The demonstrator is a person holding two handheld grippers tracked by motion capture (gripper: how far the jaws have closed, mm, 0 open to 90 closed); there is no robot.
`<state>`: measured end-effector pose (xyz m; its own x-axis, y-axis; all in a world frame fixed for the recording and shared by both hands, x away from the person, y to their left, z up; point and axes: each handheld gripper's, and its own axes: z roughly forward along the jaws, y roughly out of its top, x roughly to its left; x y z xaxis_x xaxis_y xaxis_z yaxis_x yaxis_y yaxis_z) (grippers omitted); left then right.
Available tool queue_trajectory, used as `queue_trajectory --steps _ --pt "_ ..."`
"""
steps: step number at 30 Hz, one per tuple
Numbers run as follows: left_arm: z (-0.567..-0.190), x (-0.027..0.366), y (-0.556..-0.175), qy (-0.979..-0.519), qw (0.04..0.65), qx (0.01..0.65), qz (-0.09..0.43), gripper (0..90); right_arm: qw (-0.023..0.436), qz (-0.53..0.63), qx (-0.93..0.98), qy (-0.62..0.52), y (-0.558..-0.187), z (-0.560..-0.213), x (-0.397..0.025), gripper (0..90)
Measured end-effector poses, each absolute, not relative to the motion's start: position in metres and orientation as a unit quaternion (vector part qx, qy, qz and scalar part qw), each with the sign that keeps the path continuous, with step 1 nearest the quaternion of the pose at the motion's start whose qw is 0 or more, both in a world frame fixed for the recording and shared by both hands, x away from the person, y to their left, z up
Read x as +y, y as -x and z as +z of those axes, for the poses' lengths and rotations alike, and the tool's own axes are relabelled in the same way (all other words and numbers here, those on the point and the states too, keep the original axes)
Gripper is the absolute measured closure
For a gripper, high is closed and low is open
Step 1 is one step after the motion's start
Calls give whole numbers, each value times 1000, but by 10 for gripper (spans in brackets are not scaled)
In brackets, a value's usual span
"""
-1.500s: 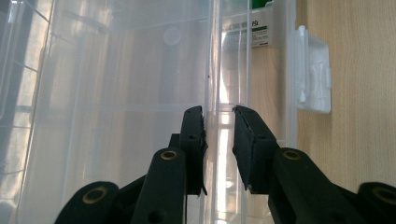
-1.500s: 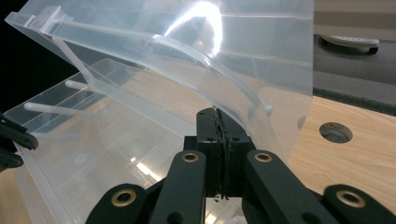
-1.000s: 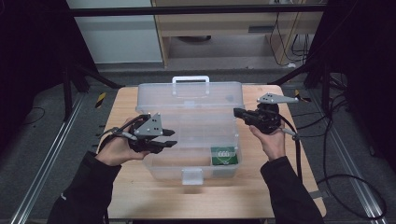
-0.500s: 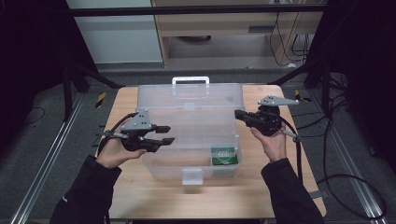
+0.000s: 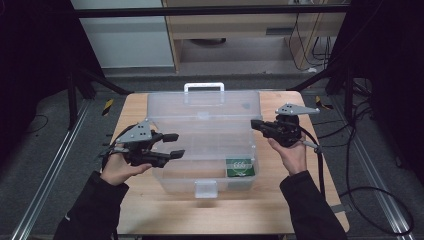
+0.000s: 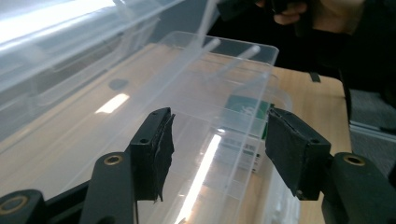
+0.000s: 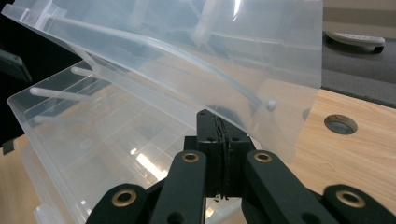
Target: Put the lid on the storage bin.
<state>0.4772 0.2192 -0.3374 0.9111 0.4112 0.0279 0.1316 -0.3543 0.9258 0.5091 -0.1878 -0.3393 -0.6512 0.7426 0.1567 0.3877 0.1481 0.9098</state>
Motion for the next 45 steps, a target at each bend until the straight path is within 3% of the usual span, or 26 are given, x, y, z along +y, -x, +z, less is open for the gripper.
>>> queue_trajectory --steps 6,10,15,28,45 --pt "-341 242 -475 -786 550 237 154 457 167 527 740 -383 -507 -340 -188 889" --pt "-343 254 -476 -769 551 272 176 536 165 525 742 -383 -507 -343 -188 890" --pt "-347 261 -477 -756 551 297 190 669 164 523 743 -383 -506 -345 -188 890" --pt "-354 276 -478 -730 541 357 216 862 167 505 758 -377 -500 -346 -189 890" --pt "-364 277 -470 -754 515 351 209 891 159 478 779 -373 -487 -354 -192 891"
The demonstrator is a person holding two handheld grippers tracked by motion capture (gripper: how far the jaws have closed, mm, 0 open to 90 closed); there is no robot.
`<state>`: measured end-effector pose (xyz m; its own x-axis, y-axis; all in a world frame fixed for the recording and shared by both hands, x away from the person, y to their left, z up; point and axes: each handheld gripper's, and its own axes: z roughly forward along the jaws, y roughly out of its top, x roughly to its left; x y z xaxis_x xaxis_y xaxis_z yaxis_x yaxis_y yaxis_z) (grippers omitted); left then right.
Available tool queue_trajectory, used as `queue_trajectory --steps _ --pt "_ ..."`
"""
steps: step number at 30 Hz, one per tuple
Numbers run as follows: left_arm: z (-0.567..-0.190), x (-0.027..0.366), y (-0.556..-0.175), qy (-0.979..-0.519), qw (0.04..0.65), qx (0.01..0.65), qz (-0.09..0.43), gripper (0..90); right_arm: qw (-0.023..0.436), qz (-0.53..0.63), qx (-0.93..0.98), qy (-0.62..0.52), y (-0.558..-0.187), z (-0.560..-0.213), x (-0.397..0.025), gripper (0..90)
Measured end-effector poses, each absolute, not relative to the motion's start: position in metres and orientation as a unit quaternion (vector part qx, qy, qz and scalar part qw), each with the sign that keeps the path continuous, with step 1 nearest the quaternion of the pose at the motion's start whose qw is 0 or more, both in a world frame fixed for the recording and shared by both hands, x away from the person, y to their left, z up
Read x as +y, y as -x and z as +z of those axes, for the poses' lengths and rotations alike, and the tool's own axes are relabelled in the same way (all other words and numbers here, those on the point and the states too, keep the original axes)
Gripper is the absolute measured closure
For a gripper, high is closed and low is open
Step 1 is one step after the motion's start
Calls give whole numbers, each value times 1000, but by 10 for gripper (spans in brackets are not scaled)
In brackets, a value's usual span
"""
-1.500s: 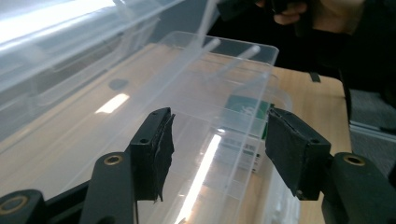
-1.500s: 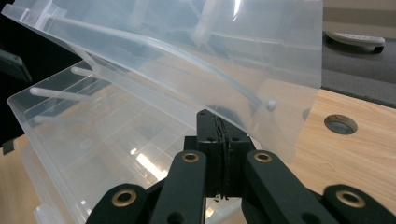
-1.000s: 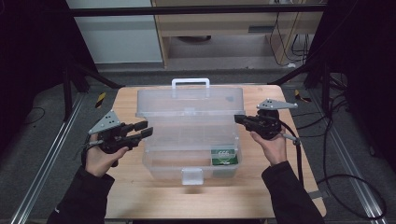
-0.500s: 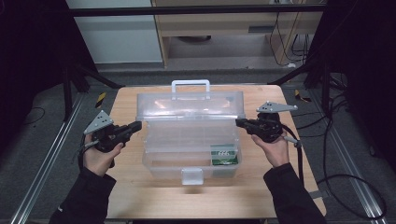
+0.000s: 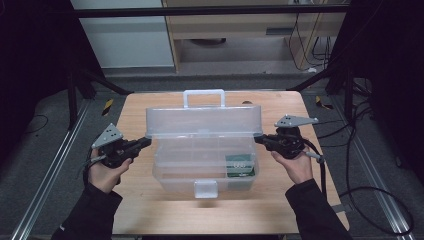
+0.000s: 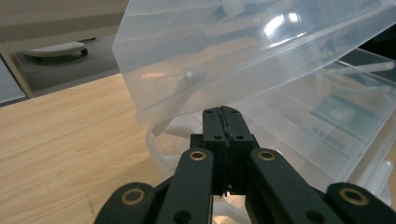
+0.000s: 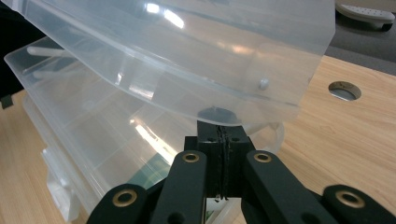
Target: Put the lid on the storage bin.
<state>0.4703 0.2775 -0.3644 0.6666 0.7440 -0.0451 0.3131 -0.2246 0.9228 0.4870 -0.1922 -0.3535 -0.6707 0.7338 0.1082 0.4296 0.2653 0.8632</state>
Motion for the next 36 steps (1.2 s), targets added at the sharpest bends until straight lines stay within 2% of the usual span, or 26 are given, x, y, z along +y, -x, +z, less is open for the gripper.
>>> queue_trajectory --steps 36 --pt "-395 274 -450 -811 435 334 206 885 185 388 828 -360 -457 -385 -189 882"
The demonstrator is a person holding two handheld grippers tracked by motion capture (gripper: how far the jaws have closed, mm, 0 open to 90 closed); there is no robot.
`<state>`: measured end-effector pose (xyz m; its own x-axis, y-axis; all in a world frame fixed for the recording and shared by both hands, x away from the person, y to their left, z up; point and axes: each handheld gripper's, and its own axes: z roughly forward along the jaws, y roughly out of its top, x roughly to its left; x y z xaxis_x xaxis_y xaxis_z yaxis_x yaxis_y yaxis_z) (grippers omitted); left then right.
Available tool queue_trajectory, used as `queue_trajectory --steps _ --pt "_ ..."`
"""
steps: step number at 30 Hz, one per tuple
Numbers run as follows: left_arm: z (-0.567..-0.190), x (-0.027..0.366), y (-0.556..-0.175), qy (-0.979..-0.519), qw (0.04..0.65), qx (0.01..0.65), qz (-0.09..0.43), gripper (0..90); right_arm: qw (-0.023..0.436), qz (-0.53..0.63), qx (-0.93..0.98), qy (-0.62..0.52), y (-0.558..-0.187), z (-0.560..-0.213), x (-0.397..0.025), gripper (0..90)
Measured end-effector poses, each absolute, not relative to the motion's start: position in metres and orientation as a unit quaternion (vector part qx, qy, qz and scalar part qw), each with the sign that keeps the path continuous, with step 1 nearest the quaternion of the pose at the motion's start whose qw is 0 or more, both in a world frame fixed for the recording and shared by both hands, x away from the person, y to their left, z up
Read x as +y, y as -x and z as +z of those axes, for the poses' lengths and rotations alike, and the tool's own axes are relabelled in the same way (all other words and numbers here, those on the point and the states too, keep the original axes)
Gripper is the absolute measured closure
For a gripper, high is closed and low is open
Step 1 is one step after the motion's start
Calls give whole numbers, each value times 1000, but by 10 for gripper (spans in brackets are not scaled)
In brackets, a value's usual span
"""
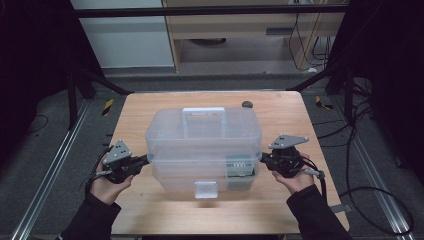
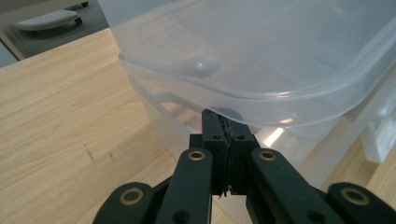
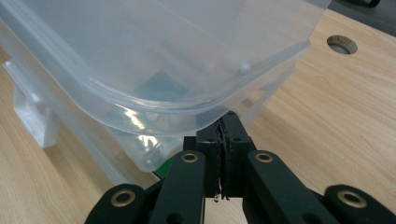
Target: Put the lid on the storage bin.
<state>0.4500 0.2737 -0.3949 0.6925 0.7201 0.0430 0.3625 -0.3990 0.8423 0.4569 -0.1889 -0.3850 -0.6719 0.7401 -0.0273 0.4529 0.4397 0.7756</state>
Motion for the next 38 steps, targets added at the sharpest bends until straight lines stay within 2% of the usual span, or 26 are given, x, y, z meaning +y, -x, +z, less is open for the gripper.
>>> queue_trajectory --steps 8,15,19,21,25,31,35,38 --pt "-404 273 -451 -823 412 334 201 882 193 365 836 -363 -454 -390 -191 883" --pt "-419 286 -461 -828 376 365 201 867 203 336 842 -369 -458 -399 -194 878" --pt "-425 298 -467 -811 369 398 217 819 227 315 834 -392 -463 -407 -203 848" --pt "-428 304 -471 -798 371 416 230 761 243 307 825 -408 -466 -411 -210 814" --pt "-434 317 -477 -772 368 450 259 591 277 303 801 -435 -472 -420 -224 679" --pt "-445 331 -485 -745 376 481 269 379 313 296 767 -475 -481 -433 -242 334" --pt "-450 335 -490 -741 366 489 278 273 311 294 753 -500 -486 -442 -251 208" --pt "-451 336 -491 -736 367 495 281 237 314 293 744 -512 -486 -444 -256 160"
